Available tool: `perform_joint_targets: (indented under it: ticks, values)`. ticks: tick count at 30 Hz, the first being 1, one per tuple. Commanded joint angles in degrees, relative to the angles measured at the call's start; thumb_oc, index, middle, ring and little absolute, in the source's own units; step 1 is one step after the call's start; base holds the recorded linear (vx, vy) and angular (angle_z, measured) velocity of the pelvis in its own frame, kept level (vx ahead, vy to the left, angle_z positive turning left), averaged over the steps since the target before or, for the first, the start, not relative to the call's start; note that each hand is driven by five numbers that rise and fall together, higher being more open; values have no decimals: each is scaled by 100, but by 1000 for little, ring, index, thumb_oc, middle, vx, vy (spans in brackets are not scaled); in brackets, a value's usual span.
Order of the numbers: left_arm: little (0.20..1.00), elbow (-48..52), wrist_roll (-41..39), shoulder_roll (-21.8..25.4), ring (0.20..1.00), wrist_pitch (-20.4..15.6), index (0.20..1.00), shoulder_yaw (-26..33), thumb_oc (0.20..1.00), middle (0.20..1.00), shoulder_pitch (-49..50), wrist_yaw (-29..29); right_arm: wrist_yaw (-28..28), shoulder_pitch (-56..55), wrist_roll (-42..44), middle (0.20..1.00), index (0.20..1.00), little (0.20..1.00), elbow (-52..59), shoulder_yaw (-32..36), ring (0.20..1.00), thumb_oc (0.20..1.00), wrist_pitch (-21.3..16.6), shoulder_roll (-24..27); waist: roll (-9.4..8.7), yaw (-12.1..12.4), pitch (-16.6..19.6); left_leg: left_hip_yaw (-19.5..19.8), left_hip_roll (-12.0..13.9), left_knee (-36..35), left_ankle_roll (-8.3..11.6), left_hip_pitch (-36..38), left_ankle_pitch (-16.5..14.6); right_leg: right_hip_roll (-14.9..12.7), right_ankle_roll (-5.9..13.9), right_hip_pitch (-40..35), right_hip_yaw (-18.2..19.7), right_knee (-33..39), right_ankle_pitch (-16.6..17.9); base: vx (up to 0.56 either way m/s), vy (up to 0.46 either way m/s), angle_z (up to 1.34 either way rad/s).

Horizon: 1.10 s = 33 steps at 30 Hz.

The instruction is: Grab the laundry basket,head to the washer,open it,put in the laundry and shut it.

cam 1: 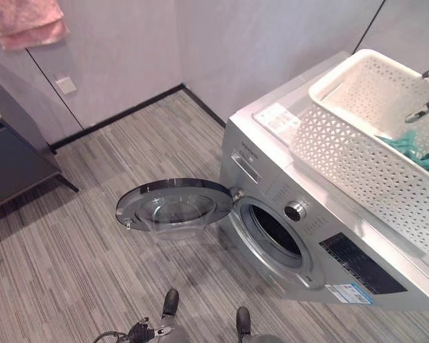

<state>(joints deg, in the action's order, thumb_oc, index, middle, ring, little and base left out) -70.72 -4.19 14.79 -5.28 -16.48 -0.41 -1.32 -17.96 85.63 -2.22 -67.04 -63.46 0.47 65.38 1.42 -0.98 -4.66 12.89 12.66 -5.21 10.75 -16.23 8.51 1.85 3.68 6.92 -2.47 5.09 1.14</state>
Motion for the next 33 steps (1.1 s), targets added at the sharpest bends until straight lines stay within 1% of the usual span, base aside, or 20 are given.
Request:
perform_joint_targets:
  ticks: [1,2,4,6,8,10,13,15,23,25,27,29,33]
  values:
    - [1000,-135,-22,518,1000,-30,1000,-87,1000,1000,-412,89,-372,596,188,1000,1000,1000,329,-669,1000,1000,50,585,-749,-19,-309,-217,21,21,-184,1195,-292,-423,243,459,448,-151,-183,0,0,0]
    - [1000,-135,-23,516,1000,-30,1000,-88,1000,1000,-414,89,-374,600,189,1000,1000,1000,331,-673,1000,1000,50,589,-747,-17,-308,-217,21,21,-184,1193,-292,-422,243,462,449,-153,-183,-26,-13,3]
    - [1000,-21,-61,552,1000,-57,1000,-69,1000,1000,-475,84,-508,534,178,1000,1000,1000,503,-856,1000,1000,60,807,-785,-30,-369,-218,38,21,-169,1139,-276,-416,251,521,436,-145,-172,-17,-6,4]
    - [1000,210,-154,589,1000,-97,1000,-87,1000,1000,-565,74,-628,257,218,1000,1000,1000,611,-847,1000,1000,92,1016,-812,-42,-457,-214,34,21,-156,1073,-241,-408,257,587,431,-133,-153,-24,-14,4]
    - [1000,293,-173,593,1000,-120,1000,-113,1000,1000,-574,63,-618,104,241,1000,1000,1000,593,-736,1000,1000,91,1031,-820,-37,-487,-224,26,21,-150,1044,-231,-404,260,617,423,-129,-145,-15,-6,2]
    - [1000,411,-263,600,1000,-178,1000,-161,1000,1000,-639,33,-532,-119,356,1000,1000,1000,385,-426,1000,1000,70,923,-810,-12,-549,-224,6,21,-140,962,-205,-395,268,716,447,-125,-116,-18,-11,1]
    - [1000,436,-283,611,1000,-189,1000,-176,1000,1000,-641,30,-525,-164,393,1000,1000,1000,308,-338,1000,1000,69,883,-812,-5,-552,-226,-1,21,-138,935,-203,-396,271,752,444,-127,-108,0,0,0]
    - [1000,494,-375,638,1000,-207,1000,-184,1000,1000,-633,20,-491,-64,464,1000,1000,1000,33,-250,1000,1000,81,737,-784,32,-583,-235,-17,21,-140,869,-157,-389,269,832,441,-123,-94,0,0,0]
    - [1000,582,-461,652,1000,-229,1000,-253,1000,1000,-604,-10,-424,426,518,1000,1000,1000,-61,-473,1000,1000,102,464,-756,133,-663,-169,-13,21,-110,689,-50,-383,242,911,389,-72,-98,0,0,0]
    - [1000,622,-496,638,1000,-235,1000,-274,1000,1000,-574,-17,-393,565,580,1000,1000,1000,9,-565,1000,1000,104,268,-758,184,-688,-150,2,21,-96,649,-16,-370,234,927,380,-43,-92,0,0,0]
    - [1000,622,-496,635,1000,-235,1000,-273,1000,1000,-575,-17,-394,572,581,1000,1000,1000,8,-572,1000,1000,104,267,-755,182,-687,-149,3,21,-96,648,-16,-369,234,928,379,-43,-92,0,0,0]
    - [1000,628,-513,612,1000,-249,1000,-309,1000,1000,-569,-37,-399,660,599,1000,1000,1000,90,-659,1000,1000,105,-19,-759,256,-709,-153,27,21,-96,627,-1,-358,227,916,367,-16,-92,0,0,0]
    - [1000,601,-478,565,1000,-241,1000,-350,1000,1000,-587,-43,-444,685,621,1000,1000,1000,292,-770,1000,1000,105,-145,-764,256,-701,-176,56,21,-86,642,-2,-347,222,887,345,-9,-103,-1,1,-1]
